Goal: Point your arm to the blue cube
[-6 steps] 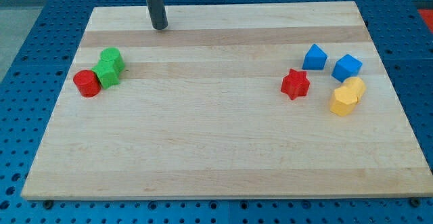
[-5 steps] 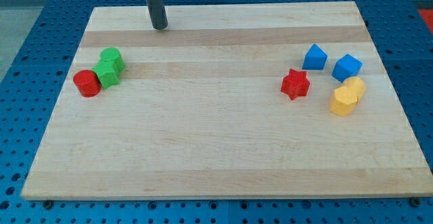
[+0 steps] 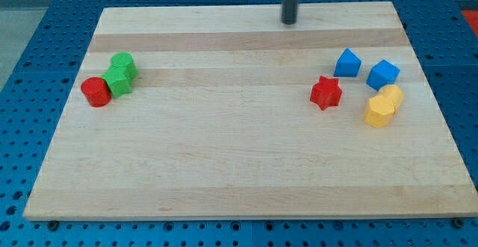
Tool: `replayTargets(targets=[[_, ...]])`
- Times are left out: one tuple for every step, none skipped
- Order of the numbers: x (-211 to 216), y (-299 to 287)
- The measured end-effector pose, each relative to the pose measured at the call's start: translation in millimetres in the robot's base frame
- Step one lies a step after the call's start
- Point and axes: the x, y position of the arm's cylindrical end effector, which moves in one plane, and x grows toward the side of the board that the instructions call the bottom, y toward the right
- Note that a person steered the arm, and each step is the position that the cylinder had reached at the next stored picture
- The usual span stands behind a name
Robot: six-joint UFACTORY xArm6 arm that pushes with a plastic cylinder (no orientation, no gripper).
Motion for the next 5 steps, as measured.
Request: replayTargets(targets=[[24,97],[100,147],[140,166],[163,116],[175,13]])
